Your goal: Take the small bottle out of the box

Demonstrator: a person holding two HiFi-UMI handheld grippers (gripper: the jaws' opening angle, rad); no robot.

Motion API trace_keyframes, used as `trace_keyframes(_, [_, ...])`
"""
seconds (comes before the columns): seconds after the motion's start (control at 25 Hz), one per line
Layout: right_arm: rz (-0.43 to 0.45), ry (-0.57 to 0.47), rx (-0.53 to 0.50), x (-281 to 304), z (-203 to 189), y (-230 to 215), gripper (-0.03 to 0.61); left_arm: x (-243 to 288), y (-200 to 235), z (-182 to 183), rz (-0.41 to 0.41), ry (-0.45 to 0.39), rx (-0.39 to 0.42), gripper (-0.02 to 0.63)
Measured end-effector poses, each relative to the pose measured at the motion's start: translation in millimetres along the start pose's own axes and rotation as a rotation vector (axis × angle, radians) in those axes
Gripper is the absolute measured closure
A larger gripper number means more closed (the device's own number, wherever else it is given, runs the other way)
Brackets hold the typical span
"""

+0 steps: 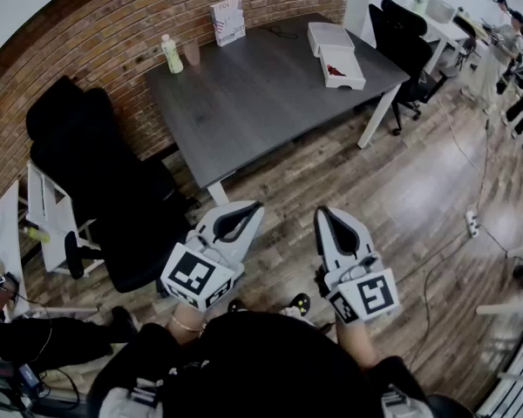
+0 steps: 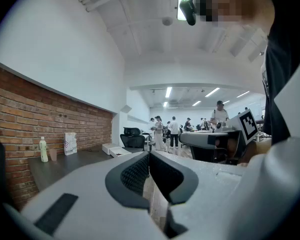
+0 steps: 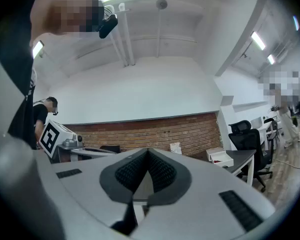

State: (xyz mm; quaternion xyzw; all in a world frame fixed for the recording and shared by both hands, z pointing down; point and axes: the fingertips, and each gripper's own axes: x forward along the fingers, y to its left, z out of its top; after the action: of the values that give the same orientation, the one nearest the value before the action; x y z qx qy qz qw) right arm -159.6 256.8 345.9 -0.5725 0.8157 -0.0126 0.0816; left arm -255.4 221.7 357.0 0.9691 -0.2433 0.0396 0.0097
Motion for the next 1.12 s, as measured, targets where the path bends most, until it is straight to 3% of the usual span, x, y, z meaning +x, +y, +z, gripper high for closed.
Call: trace_keyframes(1.12, [-0.049, 0.004, 0.017, -33.6, -9.5, -74.4, 0.550, 56.6, -37.1, -13.5, 0.007, 0.029, -0.010, 0.608])
